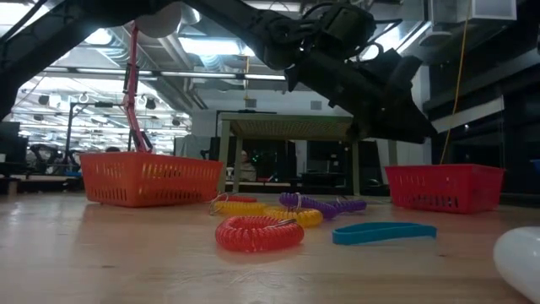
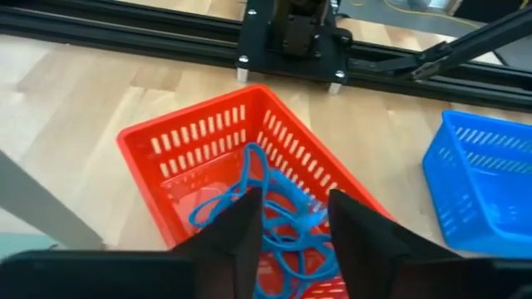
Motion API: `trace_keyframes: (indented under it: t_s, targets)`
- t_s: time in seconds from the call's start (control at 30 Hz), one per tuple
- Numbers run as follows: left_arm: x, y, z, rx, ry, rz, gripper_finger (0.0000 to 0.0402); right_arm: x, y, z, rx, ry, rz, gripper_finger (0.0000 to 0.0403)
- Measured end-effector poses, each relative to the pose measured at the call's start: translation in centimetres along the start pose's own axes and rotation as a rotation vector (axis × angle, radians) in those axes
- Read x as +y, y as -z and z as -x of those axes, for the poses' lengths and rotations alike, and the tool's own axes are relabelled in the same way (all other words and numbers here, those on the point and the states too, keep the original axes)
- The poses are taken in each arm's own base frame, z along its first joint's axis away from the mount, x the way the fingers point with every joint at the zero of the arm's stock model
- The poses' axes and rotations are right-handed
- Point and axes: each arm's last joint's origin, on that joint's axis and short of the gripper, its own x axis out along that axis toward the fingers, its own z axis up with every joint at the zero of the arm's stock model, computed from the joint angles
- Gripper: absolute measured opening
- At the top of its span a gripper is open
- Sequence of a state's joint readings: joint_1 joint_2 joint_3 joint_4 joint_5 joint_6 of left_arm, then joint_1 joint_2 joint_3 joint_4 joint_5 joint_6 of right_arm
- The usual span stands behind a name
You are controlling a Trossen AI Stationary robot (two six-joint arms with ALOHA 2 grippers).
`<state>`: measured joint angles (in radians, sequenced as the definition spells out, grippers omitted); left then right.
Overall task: Pick & Place Office Desk Supplies
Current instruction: Put the blue rubber band into the red bin
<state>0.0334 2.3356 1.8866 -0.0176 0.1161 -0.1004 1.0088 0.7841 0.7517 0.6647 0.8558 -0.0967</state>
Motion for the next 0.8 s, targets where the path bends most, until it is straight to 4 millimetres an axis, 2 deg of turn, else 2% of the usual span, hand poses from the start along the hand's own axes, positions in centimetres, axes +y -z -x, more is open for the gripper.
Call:
trace_keyframes:
  t_s: [0.1,0.17,0.23,0.33,0.43,0.57,0.7,0.8]
  targets:
    - [-0.1,-0.2,0.0,-0.017,0.021,0.038,0.016,0.0,0.0,0.0,-0.001,0.001,0.0,0.0243]
    - [-0.3,-1.1,0.4,-0.025,0.07,0.089,0.0166,-0.1,0.0,0.0,-0.002,0.004,0.0,0.0243]
    - [-0.6,-2.6,1.0,-0.066,0.091,0.126,0.0167,-0.1,0.0,-0.1,-0.003,0.005,0.002,0.0243]
    - [-1.6,-6.0,2.9,-0.125,0.13,0.152,0.0161,-0.1,0.0,-0.1,-0.008,0.0,0.014,0.0243]
    - [-3.1,-9.4,5.9,-0.184,0.142,0.1,0.0151,-0.1,0.1,-0.2,-0.007,0.004,0.02,0.0243]
    - [-5.4,-12.8,11.0,-0.226,0.149,0.056,0.0142,0.1,0.4,-0.3,0.001,0.004,0.029,0.0243]
    - [-7.8,-15.3,17.1,-0.255,0.135,-0.006,0.0141,0.3,0.8,-0.5,0.012,0.0,0.042,0.0243]
    - [-9.4,-16.2,21.8,-0.246,0.1,-0.038,0.0141,0.4,1.0,-0.6,0.016,-0.001,0.047,0.0243]
